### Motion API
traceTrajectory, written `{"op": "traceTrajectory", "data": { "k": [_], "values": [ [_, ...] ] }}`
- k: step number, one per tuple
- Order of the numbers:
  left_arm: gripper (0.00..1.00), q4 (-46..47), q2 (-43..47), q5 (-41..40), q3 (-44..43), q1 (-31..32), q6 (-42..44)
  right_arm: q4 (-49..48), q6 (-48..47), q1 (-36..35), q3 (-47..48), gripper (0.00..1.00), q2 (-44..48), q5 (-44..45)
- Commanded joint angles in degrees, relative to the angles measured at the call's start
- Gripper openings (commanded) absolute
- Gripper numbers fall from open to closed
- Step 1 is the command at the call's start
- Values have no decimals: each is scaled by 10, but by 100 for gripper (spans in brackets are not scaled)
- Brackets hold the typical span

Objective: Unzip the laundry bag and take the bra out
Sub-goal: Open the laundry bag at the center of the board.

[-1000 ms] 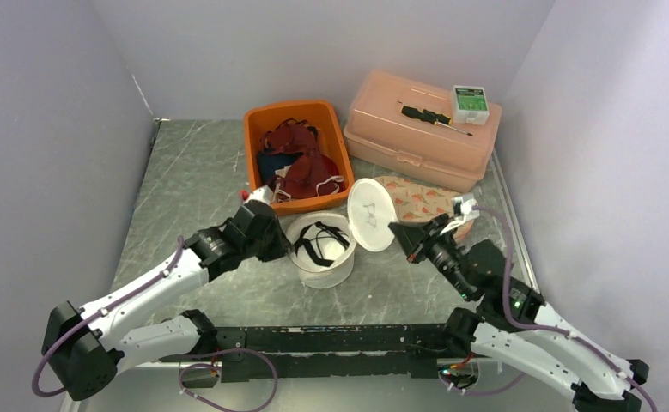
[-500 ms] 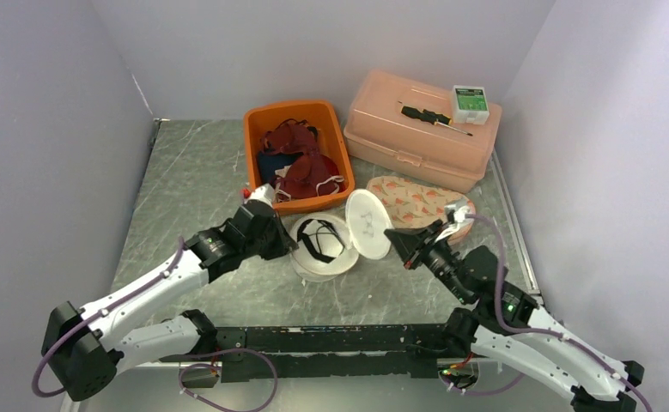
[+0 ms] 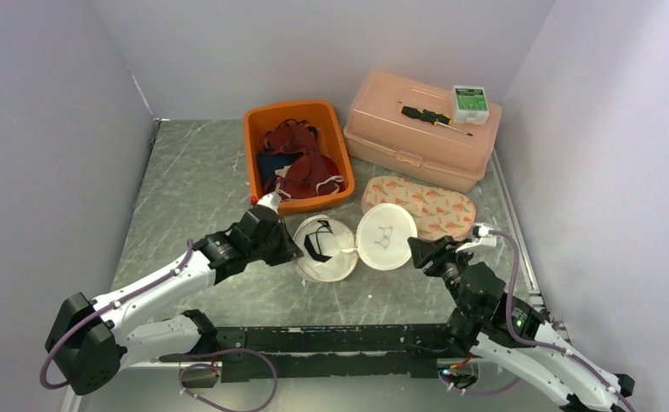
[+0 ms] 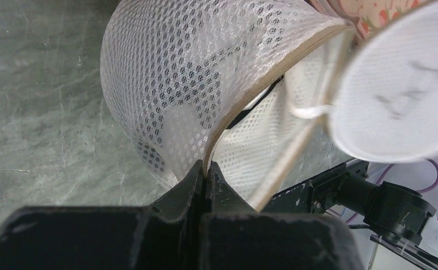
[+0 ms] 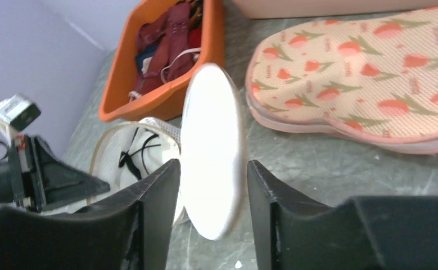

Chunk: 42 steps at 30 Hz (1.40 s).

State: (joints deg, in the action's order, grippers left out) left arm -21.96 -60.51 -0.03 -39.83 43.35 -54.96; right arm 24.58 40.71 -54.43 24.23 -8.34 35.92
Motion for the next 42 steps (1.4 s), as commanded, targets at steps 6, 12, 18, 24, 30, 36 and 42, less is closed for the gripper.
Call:
{"op": "traceTrajectory", "data": {
  "k": [6,12,18,24,30,36,42],
  "values": [
    [3,23,-25,17,-17,5,5,14,-47,-1,79,68,-55,48],
    [3,-22,-19,1,-34,6,8,-165,-140,-1,98,62,-232,-258],
    [3,-85,5,-62,-59,8,15,-343,-125,-6,72,50,-425,-390],
    [3,-115,12,-97,-76,8,21,-391,-151,-22,124,51,-576,-421],
    [3,-131,-4,-115,-83,9,21,-356,-137,-22,145,56,-662,-355],
    [3,-140,-9,-114,-66,10,24,-336,-117,-22,105,59,-658,-301],
    [3,-100,-4,-71,-37,10,52,-310,-98,-22,64,62,-634,-302]
  ]
}}
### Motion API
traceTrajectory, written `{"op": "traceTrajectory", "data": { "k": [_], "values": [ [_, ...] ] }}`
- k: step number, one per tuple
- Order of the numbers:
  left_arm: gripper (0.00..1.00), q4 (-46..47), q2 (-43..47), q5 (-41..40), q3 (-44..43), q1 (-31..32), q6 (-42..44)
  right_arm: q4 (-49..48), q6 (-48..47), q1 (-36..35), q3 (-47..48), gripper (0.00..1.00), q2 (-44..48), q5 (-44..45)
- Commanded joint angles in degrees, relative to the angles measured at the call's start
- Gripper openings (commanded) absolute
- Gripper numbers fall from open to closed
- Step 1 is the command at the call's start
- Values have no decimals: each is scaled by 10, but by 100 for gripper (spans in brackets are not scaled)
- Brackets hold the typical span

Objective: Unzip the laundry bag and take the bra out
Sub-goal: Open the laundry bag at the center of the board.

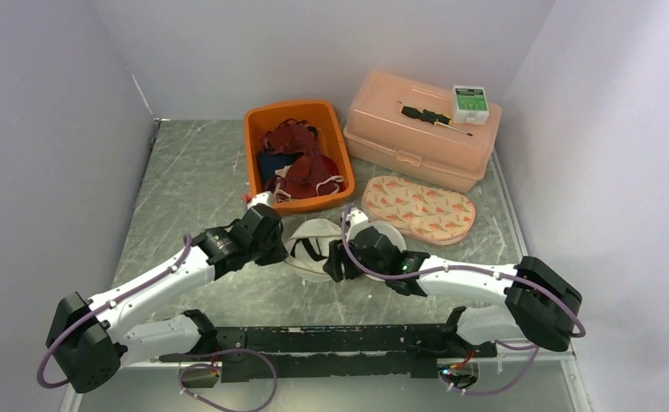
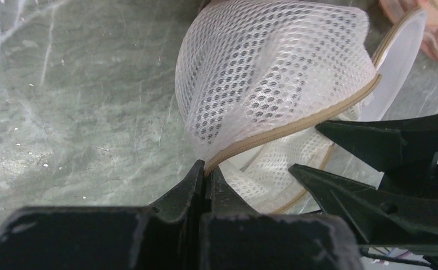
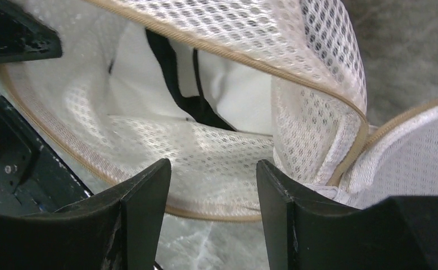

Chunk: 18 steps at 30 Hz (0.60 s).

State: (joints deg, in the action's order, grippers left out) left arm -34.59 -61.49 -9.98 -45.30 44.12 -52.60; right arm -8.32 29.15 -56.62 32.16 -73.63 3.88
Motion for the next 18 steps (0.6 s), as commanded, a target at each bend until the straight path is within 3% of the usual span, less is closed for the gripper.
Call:
{"op": "traceTrajectory", "data": {
  "k": [1,9,15,18],
  "values": [
    [3,35,6,36,22,3,32,28,21,0,-17,62,21,20],
    [3,66,-23,74,32,3,52,70,21,0,-26,63,75,39],
    [3,71,-30,76,31,5,68,26,-5,-1,-20,63,155,37],
    [3,58,-38,62,28,10,75,12,-19,-1,3,62,147,46]
  ]
}}
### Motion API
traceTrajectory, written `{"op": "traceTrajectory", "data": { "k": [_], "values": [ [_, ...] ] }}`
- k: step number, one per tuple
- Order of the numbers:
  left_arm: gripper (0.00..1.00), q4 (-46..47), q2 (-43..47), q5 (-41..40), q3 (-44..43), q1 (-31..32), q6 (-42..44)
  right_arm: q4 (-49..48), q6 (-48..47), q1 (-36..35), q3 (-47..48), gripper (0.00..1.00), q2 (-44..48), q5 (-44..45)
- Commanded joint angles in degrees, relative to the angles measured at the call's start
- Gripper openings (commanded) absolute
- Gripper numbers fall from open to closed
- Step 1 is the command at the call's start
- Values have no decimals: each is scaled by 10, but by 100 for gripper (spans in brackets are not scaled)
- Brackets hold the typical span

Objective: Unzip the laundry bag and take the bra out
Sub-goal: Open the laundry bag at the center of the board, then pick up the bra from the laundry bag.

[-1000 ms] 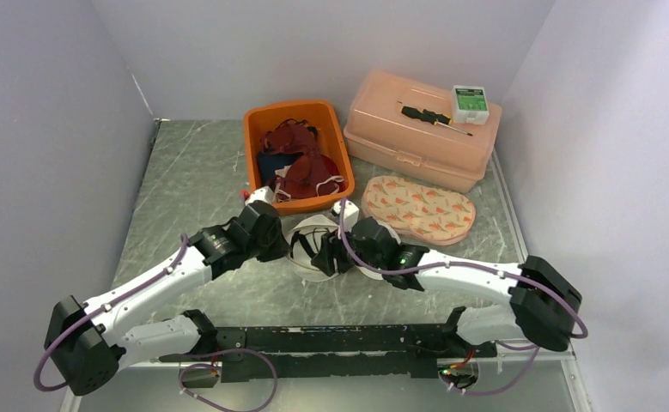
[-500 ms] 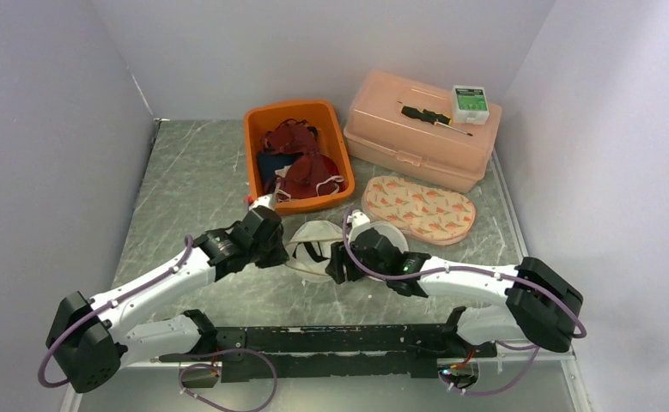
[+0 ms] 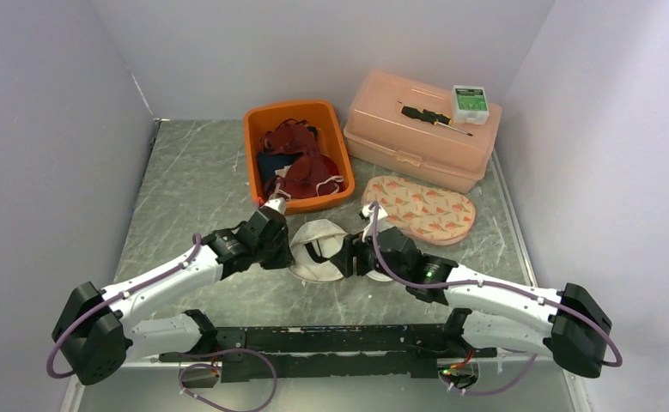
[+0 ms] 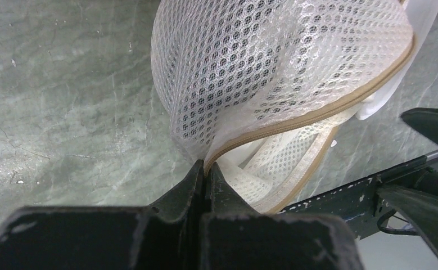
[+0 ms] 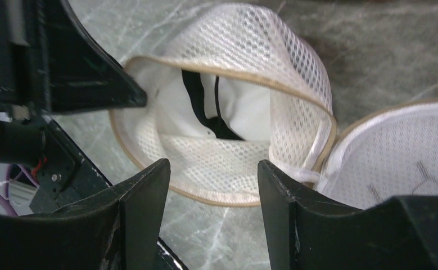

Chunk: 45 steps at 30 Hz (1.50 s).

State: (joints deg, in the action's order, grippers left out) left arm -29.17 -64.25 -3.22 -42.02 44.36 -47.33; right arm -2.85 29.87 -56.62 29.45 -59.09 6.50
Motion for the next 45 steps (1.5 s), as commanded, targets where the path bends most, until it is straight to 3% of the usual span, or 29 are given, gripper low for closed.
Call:
{"op": "traceTrajectory", "data": {
  "k": [1,5,12,16,25,29,33,36,45],
  "values": [
    [3,1,-13,-9,-5,10,22,-43,-32,-1,42,61,-11,14],
    [3,-34,-20,-37,-6,19,6,-75,-49,-4,77,56,-74,-61],
    [3,-75,4,-75,10,26,-24,-70,-76,-34,116,42,-188,-99],
    [3,-103,5,-97,6,27,-29,-49,-93,-58,123,32,-213,-100],
    [3,-106,-21,-113,13,27,-39,-33,-76,-76,72,29,-211,-85],
    [3,-103,-31,-125,13,28,-35,-31,-77,-76,61,33,-145,-53],
    [3,-103,-20,-132,3,28,-23,-29,-88,-76,52,53,-51,40],
    [3,-84,4,-122,4,27,-14,-24,-103,-71,48,60,-4,110],
    [3,-34,23,-90,22,27,-19,-46,-91,31,48,66,-68,56]
  ]
}}
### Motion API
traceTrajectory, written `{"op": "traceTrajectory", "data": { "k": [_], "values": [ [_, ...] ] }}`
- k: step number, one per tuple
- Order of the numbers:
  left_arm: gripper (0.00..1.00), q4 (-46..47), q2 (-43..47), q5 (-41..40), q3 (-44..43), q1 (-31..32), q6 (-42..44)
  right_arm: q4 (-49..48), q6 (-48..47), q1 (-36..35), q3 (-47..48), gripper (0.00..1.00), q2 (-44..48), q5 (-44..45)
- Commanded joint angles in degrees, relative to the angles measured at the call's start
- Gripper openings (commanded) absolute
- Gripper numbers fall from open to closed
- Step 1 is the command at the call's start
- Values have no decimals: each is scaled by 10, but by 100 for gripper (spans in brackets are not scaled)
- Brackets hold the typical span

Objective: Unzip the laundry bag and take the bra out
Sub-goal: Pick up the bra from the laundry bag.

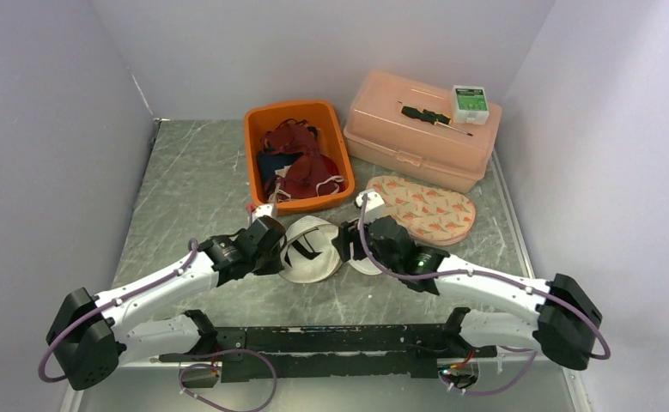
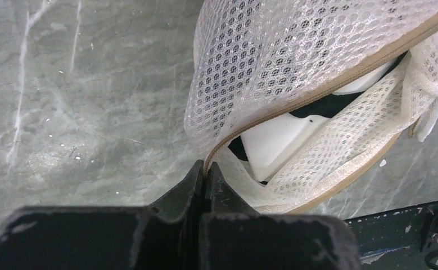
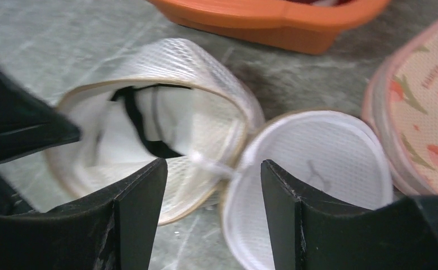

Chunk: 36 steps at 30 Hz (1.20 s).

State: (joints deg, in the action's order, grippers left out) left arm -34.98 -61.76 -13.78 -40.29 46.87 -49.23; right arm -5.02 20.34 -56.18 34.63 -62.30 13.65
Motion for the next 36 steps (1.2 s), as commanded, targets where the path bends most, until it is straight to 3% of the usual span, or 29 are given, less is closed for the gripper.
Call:
{"op": "traceTrajectory", "data": {
  "k": [1,10,14,20,22,24,26,29,31,36],
  "values": [
    [3,25,-6,17,5,3,0,-28,9,33,-2,66,-48,-23],
    [3,28,2,18,9,2,2,-60,31,57,21,63,-124,-81],
    [3,27,1,18,8,3,4,-54,36,58,24,48,-140,-93],
    [3,22,-1,7,5,2,4,-37,46,57,4,8,-107,-86],
    [3,9,-2,-3,-3,2,0,-31,56,55,-14,0,-75,-82],
    [3,-6,1,-12,-12,2,-3,-23,66,50,-32,0,-42,-76],
    [10,-15,14,-7,-21,2,1,-13,76,43,-46,0,-20,-71],
    [36,-10,50,20,-32,2,12,-5,87,35,-58,0,-9,-63],
    [48,-5,80,34,-38,2,15,-12,94,34,-67,0,-6,-60],
    [56,13,148,65,-48,2,15,-31,106,31,-81,0,-2,-64]
  ]
}}
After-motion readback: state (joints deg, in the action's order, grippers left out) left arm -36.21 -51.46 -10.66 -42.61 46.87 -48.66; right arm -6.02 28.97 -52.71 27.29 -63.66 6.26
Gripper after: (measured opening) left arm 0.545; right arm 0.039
